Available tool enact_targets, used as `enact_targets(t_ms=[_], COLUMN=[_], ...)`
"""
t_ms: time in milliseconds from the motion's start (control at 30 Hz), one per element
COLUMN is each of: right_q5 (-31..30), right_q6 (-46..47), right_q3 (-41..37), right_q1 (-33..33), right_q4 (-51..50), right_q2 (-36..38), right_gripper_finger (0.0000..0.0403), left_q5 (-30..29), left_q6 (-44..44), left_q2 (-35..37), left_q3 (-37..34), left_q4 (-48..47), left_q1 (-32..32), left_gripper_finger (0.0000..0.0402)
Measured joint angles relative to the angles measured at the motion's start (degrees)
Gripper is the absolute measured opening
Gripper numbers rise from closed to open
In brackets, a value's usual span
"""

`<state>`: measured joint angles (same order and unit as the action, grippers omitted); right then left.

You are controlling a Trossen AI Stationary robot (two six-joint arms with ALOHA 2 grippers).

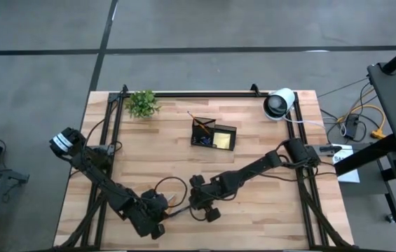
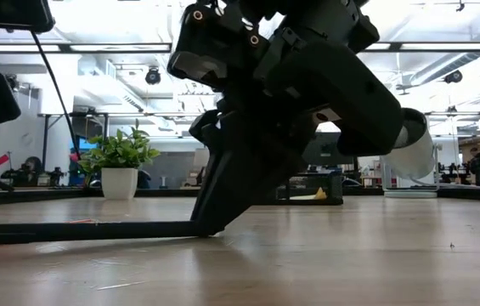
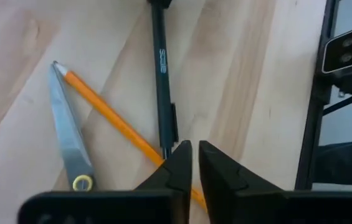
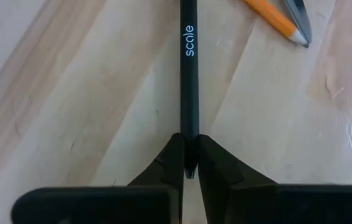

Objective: Pick and place office supplies into organizer
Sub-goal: Put the black pen into the black desk organizer

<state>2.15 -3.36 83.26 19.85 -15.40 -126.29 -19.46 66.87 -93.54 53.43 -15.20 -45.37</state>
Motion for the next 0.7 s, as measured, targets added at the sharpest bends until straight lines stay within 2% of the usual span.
enact_targets(t_ms=[433, 567, 700], right_q5=[-0.5, -0.8, -0.9], right_q6=[2.9, 4.7, 6.2], right_q3=[-0.2, -0.3, -0.3], right_q1=[-0.3, -0.3, -0.3], right_q4=[3.4, 5.6, 6.4], right_q2=[-0.1, -0.2, -0.3], right_gripper_finger=[0.0014, 0.0013, 0.0013], left_q5=[0.1, 0.1, 0.2], left_q6=[-1.6, -1.6, -1.3], left_q2=[0.0, 0.0, 0.0], left_q3=[-0.1, -0.7, -2.7], left_q4=[-0.9, -0.9, -0.6], left_q1=[1.1, 1.1, 1.1], left_gripper_finger=[0.0167, 0.0187, 0.0189])
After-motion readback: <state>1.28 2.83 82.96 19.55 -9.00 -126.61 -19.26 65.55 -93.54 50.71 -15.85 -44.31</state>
